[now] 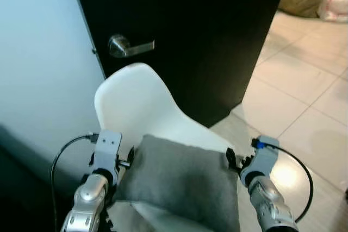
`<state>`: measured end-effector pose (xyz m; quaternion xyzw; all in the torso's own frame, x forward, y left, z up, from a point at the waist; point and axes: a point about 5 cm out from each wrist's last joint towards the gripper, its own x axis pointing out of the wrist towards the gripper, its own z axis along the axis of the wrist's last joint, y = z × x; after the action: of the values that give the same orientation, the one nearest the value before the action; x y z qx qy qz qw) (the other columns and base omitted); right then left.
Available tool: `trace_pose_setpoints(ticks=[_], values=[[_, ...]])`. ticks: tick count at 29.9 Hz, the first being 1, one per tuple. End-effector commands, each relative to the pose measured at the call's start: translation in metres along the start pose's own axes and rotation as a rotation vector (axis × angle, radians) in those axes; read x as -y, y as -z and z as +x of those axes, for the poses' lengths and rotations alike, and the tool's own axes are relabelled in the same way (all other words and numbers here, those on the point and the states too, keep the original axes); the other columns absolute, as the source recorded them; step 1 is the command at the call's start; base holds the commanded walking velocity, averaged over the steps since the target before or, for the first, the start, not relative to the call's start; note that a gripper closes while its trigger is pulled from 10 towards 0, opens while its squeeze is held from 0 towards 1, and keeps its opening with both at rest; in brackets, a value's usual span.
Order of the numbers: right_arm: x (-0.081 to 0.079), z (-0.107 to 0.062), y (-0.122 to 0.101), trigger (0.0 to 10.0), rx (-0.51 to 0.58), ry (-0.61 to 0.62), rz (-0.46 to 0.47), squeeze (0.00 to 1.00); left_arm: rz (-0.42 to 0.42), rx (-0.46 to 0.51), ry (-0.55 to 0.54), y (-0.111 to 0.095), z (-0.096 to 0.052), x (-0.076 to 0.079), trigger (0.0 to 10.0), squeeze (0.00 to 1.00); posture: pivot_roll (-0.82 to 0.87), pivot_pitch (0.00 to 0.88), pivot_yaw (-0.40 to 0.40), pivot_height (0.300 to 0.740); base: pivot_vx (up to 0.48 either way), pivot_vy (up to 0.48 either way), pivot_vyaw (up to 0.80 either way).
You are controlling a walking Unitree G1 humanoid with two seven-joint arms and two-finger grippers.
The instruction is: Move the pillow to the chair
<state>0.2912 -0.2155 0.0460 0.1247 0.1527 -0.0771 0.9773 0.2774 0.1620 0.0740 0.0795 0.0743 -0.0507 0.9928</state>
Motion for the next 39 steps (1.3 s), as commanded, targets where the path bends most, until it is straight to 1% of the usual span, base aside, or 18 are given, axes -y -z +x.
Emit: trace_pose_setpoints(ticks=[1,4,6,13,14,15,17,20,23,24,27,32,39], values=[[0.000,-0.001,0.007,10.0,-0.018,0.008,0.006,0.00,0.010,-0.025,0.011,0.007,0.000,0.004,10.0,0.00,-0.03,0.054,0.033,0.740,0.000,0.000,0.00],[-0.002,0.000,0.008,10.0,-0.019,0.006,0.009,0.00,0.026,-0.027,0.026,0.009,0.001,0.010,10.0,0.00,-0.04,0.052,0.038,0.740,0.000,0.000,0.00],[-0.002,0.000,0.008,10.0,-0.019,0.007,0.009,0.00,0.027,-0.029,0.029,0.010,0.001,0.011,10.0,0.00,-0.04,0.051,0.041,0.740,0.000,0.000,0.00],[-0.003,0.001,0.012,10.0,-0.036,0.020,0.006,0.00,0.007,-0.060,0.045,0.019,0.002,0.017,10.0,0.00,-0.04,0.049,0.043,0.740,0.000,0.000,0.00],[-0.006,0.000,0.014,10.0,-0.041,0.004,-0.045,0.00,0.002,-0.082,0.033,0.025,0.000,0.018,10.0,0.00,-0.05,0.050,0.046,0.740,0.000,0.000,0.00],[-0.006,0.000,0.014,10.0,-0.041,0.004,-0.045,0.00,0.002,-0.082,0.033,0.025,0.000,0.018,10.0,0.00,-0.05,0.050,0.046,0.740,0.000,0.000,0.00],[-0.006,-0.001,0.017,10.0,-0.047,-0.003,-0.056,0.00,-0.006,-0.107,0.022,0.032,-0.006,0.019,10.0,0.00,-0.04,0.051,0.044,0.740,0.000,0.000,0.00],[-0.006,-0.002,0.019,10.0,-0.052,-0.004,-0.054,0.00,-0.003,-0.114,0.033,0.037,-0.011,0.022,10.0,0.00,-0.04,0.053,0.044,0.740,0.000,0.000,0.00],[-0.006,-0.002,0.020,10.0,-0.054,-0.005,-0.055,0.00,-0.004,-0.113,0.044,0.037,-0.013,0.024,10.0,0.00,-0.04,0.053,0.043,0.740,0.000,0.000,0.00],[-0.007,-0.002,0.020,10.0,-0.055,-0.008,-0.056,0.00,-0.016,-0.105,0.047,0.036,-0.013,0.024,10.0,0.00,-0.04,0.053,0.043,0.740,0.000,0.000,0.00],[-0.010,-0.001,0.019,10.0,-0.048,-0.026,-0.069,0.00,-0.037,-0.097,0.050,0.035,-0.010,0.026,10.0,0.00,-0.04,0.051,0.043,0.740,0.000,0.000,0.00],[-0.011,-0.001,0.018,10.0,-0.040,-0.035,-0.069,0.00,-0.046,-0.096,0.053,0.033,-0.007,0.028,10.0,0.00,-0.04,0.051,0.043,0.740,0.000,0.000,0.00],[-0.010,-0.002,0.019,10.0,-0.045,-0.028,-0.070,0.00,-0.060,-0.115,0.053,0.036,-0.007,0.033,10.0,0.00,-0.04,0.052,0.043,0.740,0.000,0.000,0.00]])
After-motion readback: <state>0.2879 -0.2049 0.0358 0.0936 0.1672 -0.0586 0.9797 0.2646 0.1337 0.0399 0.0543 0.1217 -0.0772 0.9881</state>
